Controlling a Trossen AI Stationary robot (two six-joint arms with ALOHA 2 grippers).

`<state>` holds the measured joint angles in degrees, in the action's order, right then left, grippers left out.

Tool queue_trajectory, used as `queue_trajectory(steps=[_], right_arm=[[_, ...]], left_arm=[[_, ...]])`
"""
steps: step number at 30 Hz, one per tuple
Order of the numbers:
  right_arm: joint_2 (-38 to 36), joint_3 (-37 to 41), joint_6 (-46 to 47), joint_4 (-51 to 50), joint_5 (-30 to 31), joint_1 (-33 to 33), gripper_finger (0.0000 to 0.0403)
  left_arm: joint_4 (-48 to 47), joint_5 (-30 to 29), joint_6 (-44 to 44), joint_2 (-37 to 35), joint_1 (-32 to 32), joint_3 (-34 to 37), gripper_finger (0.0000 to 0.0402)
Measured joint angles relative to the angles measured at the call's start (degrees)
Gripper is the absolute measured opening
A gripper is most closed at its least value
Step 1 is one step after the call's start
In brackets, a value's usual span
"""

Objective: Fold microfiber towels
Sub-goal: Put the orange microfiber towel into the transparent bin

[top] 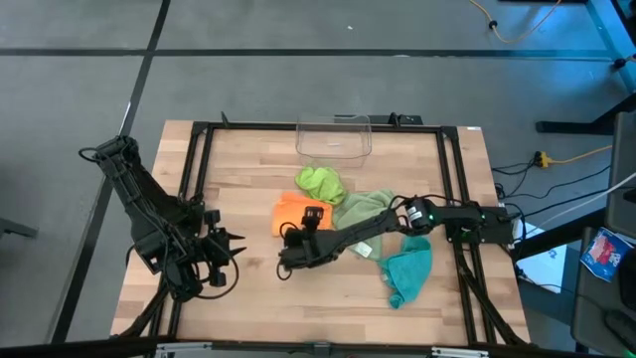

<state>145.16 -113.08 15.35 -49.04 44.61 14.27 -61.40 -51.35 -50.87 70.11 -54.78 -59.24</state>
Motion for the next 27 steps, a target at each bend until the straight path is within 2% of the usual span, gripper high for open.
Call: queue_trajectory(steps=[5, 12, 20, 27], right_arm=[[0.0, 0.6, 3.9, 0.2, 2.0, 0.4, 0.0189], [0.1, -0.3, -1.1, 3.4, 3.2, 1.2, 0.017], [0.3, -1.6, -2.1, 3.8, 3.7, 1.5, 0.015], [0.3, -1.6, -2.0, 3.8, 3.8, 1.5, 0.0101]], left_arm=[[0.1, 0.0, 0.0, 0.0, 0.0, 0.0, 0.0105], [0.0, 0.0, 0.2, 0.0, 0.0, 0.0, 0.0105], [0.0, 0.0, 0.2, 0.0, 0.0, 0.0, 0.0105], [0.0, 0.0, 0.2, 0.0, 0.0, 0.0, 0.0105]])
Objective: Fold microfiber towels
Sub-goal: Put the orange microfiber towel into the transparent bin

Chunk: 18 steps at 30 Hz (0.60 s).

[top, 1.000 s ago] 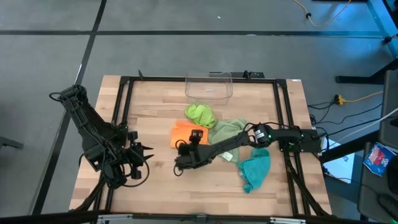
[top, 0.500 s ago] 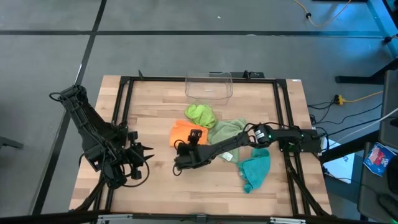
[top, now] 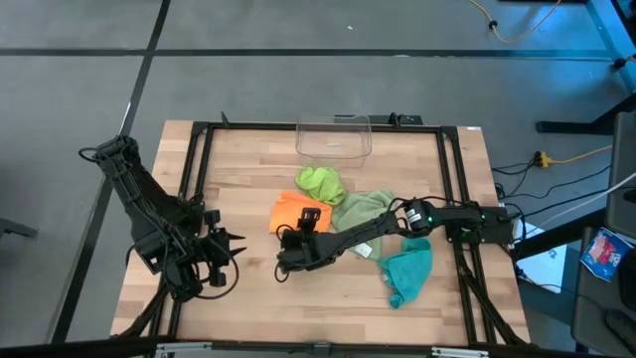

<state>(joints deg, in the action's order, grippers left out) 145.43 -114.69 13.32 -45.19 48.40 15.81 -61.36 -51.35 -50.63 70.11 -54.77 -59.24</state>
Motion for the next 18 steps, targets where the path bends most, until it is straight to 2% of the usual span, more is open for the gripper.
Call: queue_trajectory(steps=[4, 6, 12, 18], right_arm=[[0.0, 0.0, -0.1, 0.0, 0.0, 0.0, 0.0034], [-0.1, 0.0, -0.9, 0.2, 0.0, 0.0, 0.0015], [-3.0, 0.3, -0.9, -2.1, 0.0, 0.7, 0.0013], [-10.6, 0.0, 0.4, -6.6, 2.2, 1.9, 0.0012]], left_arm=[[0.0, 0.0, 0.0, 0.0, 0.0, 0.0, 0.0105], [0.0, 0.0, 0.0, 0.0, 0.0, 0.0, 0.0105], [0.0, 0.0, 0.0, 0.0, 0.0, 0.0, 0.0105], [0.0, 0.0, 0.0, 0.0, 0.0, 0.0, 0.0105]])
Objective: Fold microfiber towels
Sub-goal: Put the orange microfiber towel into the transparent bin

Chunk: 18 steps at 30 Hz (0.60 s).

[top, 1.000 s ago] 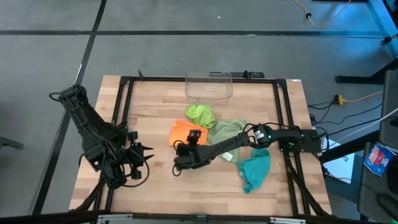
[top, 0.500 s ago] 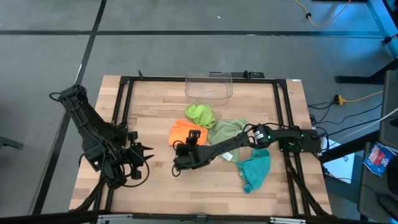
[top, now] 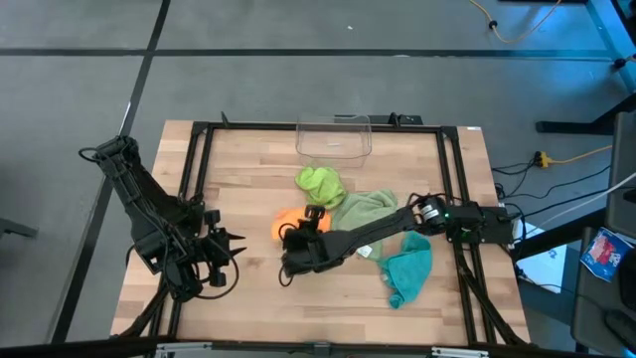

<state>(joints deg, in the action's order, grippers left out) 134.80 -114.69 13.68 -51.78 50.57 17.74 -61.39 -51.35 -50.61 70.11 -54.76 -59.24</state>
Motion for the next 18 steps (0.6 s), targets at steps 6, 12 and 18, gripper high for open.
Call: queue_trajectory(steps=[6, 12, 18], right_arm=[[-5.9, 0.0, 2.5, -6.5, 3.8, 0.6, 0.0012], [-10.1, 0.0, -1.2, -9.5, 8.5, 0.1, 0.0012], [-14.2, 0.0, -11.3, -10.6, 13.7, -3.6, 0.0012]], left_arm=[[0.1, 0.0, 0.0, 0.0, 0.0, 0.0, 0.0105], [0.2, 0.0, 0.0, 0.0, 0.0, 0.0, 0.0105], [0.6, 0.0, 0.0, 0.0, 0.0, 0.0, 0.0105]])
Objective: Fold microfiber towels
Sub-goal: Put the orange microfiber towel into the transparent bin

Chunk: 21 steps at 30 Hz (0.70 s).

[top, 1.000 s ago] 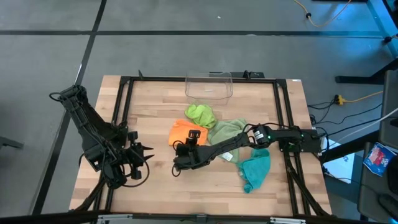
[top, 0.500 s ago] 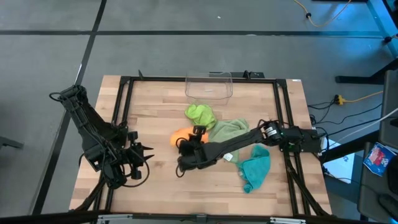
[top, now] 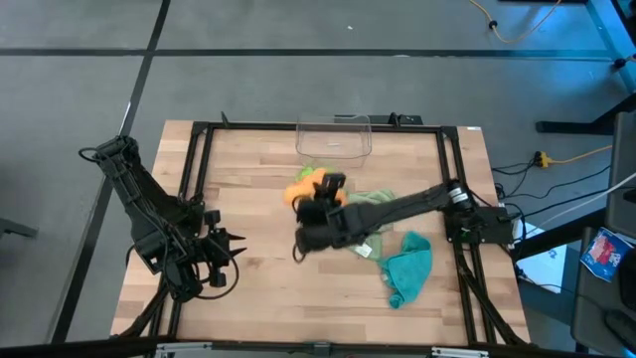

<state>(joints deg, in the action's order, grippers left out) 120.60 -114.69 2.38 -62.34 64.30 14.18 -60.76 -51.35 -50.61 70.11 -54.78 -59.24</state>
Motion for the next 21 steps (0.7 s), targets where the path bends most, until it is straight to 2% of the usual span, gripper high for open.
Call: queue_trajectory(steps=[5, 12, 14, 17, 19, 21], right_arm=[[-1.6, -0.1, -10.4, 0.4, 2.4, -6.1, 0.0012], [-1.6, 0.0, -21.6, 1.6, 0.6, -19.8, 0.0012], [-1.6, 0.0, -24.2, 3.4, -3.1, -24.0, 0.0012], [-1.6, 0.0, -29.1, 9.2, -13.4, -29.4, 0.0012], [-1.6, 0.0, -32.0, 13.7, -19.1, -31.8, 0.0012], [-1.6, 0.0, -34.5, 15.6, -22.2, -33.0, 0.0012]], left_arm=[[0.0, 0.0, -0.1, 0.0, 0.0, 0.0, 0.0105], [0.0, 0.0, -0.2, 0.0, 0.0, 0.0, 0.0105], [0.0, 0.0, -0.3, 0.0, 0.0, 0.0, 0.0105], [0.0, -0.2, -1.1, 0.0, 0.0, 0.0, 0.0105], [0.0, -0.6, -1.6, 0.0, 0.1, 0.0, 0.0105], [0.0, -0.6, -1.7, 0.0, 0.5, 0.0, 0.0105]])
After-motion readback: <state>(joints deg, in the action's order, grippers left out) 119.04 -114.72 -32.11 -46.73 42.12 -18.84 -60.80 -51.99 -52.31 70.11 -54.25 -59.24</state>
